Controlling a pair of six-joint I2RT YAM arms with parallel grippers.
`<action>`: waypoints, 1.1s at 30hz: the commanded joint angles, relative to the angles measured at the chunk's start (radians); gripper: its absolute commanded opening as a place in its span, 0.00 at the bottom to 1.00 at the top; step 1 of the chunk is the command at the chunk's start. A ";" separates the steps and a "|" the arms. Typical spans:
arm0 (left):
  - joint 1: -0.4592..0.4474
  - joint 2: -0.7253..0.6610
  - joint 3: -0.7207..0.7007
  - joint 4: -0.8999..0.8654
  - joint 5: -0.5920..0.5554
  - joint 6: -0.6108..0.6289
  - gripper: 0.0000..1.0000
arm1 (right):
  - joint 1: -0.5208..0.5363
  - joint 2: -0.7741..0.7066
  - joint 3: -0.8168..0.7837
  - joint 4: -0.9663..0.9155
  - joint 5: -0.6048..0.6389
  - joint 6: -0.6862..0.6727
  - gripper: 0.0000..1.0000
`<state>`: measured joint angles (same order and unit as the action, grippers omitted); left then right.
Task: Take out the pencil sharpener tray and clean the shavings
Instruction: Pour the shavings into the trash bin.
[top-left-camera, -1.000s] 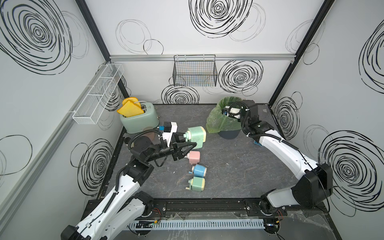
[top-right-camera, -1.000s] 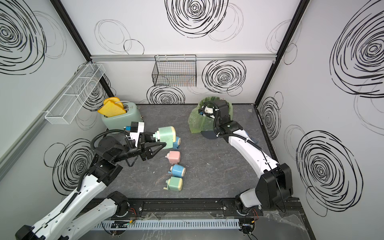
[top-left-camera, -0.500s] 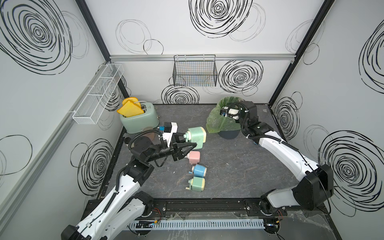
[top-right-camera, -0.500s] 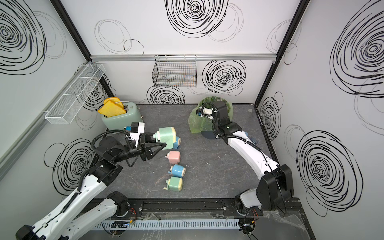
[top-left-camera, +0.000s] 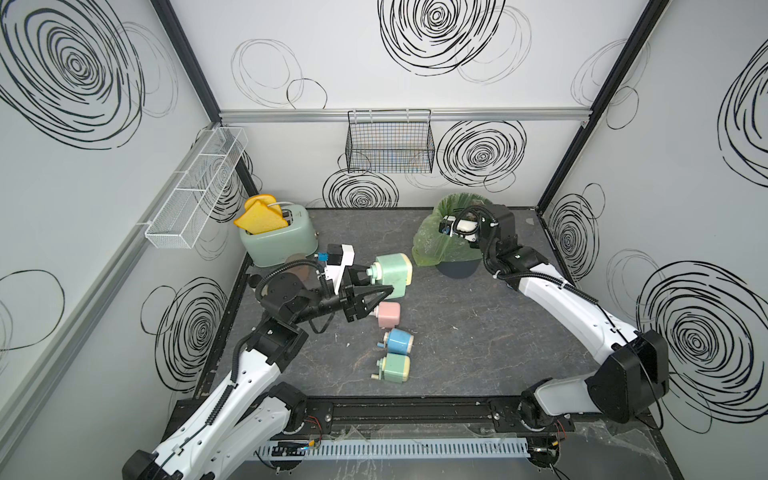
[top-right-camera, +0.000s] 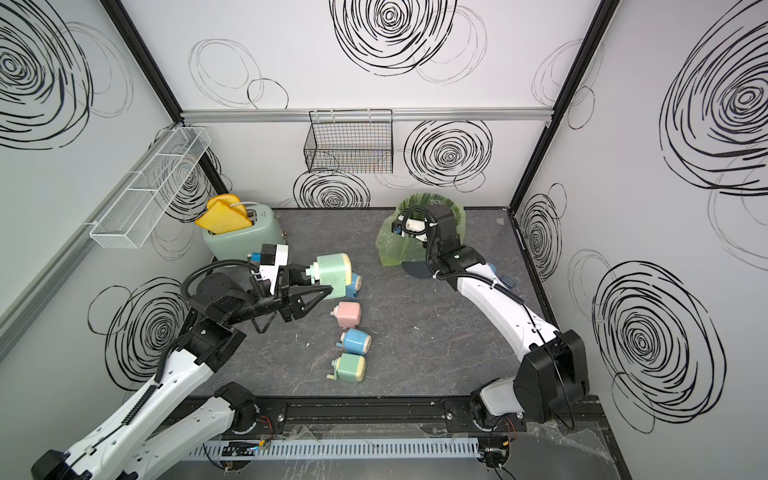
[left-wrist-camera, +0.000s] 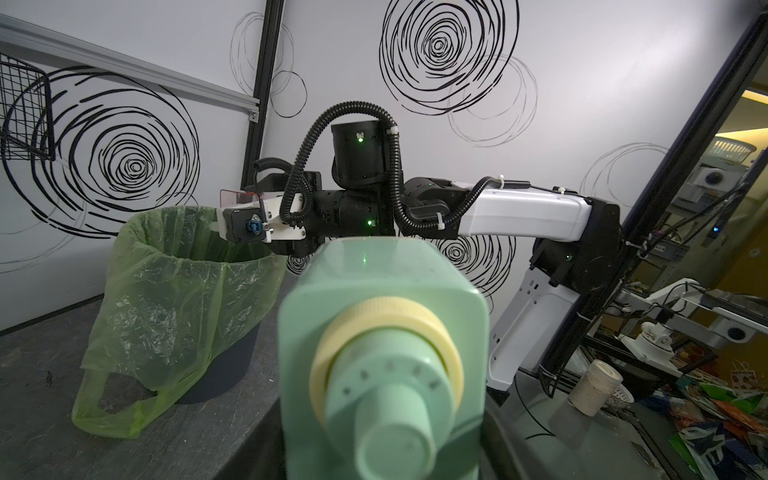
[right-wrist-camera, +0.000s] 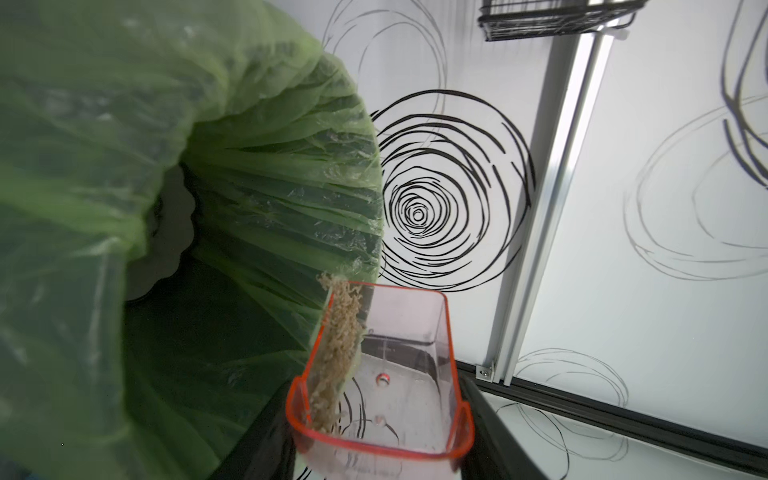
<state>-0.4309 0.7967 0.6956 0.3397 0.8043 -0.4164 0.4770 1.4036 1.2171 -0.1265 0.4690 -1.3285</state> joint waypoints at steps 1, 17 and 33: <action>0.006 -0.004 0.002 0.090 0.020 -0.029 0.41 | -0.011 -0.020 -0.016 0.117 0.012 0.024 0.39; 0.001 -0.007 -0.001 0.083 0.018 -0.022 0.41 | -0.022 -0.031 0.028 -0.110 -0.082 -0.026 0.41; 0.002 0.005 0.000 0.108 0.031 -0.040 0.40 | -0.031 -0.053 0.060 -0.008 -0.103 0.093 0.37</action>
<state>-0.4309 0.8066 0.6937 0.3634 0.8150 -0.4461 0.4755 1.3769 1.2037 -0.1089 0.4225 -1.3266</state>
